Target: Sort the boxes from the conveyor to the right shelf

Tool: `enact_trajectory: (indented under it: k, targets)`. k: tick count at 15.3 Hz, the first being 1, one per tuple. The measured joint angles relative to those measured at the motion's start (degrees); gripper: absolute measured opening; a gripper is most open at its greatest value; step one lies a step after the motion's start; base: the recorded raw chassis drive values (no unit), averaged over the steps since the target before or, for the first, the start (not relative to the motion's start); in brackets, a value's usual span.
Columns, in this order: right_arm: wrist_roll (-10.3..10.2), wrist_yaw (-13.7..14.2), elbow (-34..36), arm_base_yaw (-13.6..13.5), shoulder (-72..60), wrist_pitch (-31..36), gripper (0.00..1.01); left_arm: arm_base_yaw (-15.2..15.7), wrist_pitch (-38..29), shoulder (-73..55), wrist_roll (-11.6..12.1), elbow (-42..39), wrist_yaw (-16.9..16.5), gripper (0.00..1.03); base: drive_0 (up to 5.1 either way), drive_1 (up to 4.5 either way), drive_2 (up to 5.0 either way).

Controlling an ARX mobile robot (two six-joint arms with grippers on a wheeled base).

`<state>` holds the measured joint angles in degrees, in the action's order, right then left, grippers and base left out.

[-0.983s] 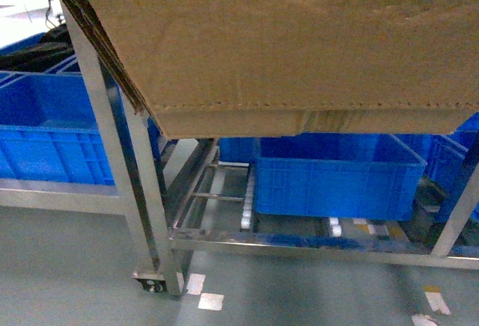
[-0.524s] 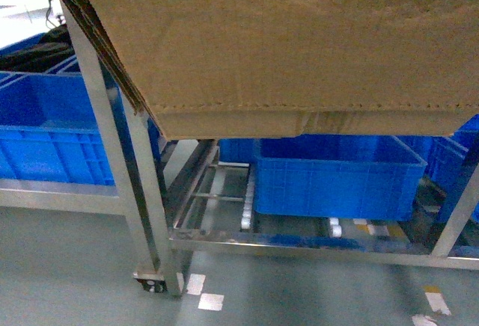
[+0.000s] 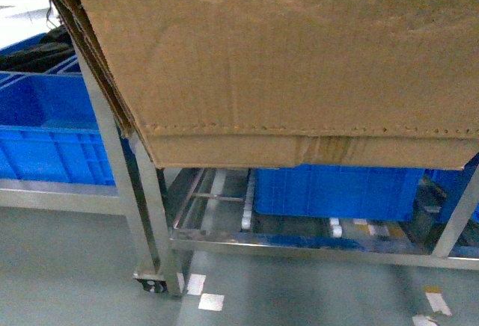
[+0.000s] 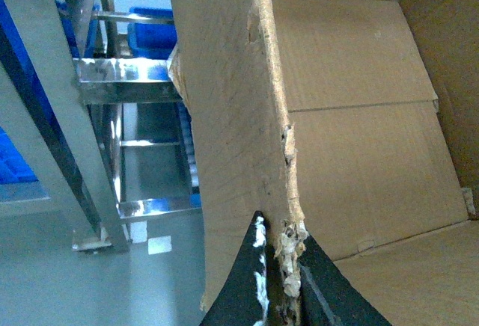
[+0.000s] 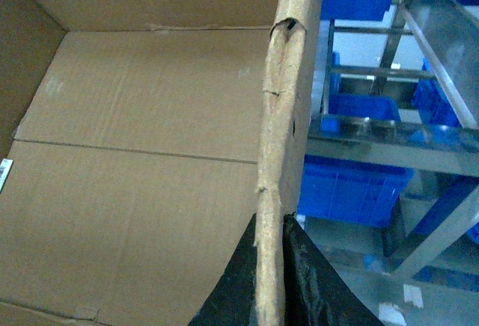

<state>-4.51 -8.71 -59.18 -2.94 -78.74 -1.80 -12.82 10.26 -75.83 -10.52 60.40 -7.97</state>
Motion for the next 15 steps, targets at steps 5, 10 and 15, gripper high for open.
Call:
enact_trajectory:
  k: [5, 10, 15]
  targets:
    - [-1.05, -2.38, -6.99, 0.83, -2.36, -13.33, 0.04, -0.61, 14.1, -5.25, 3.41, 11.28, -1.97, 0.02, 0.0, 0.0, 0.0]
    - [-0.17, -3.26, -8.26, 1.51, -2.64, -12.98, 0.04, -2.08, 14.19, -5.81, 3.5, 13.38, -0.81, 0.02, 0.0, 0.0, 0.0]
    - [-0.11, -3.26, -8.26, 1.49, -2.47, -13.22, 0.04, -2.1, 14.36, -5.68, 3.52, 13.4, -0.83, 0.02, 0.0, 3.35, -3.3]
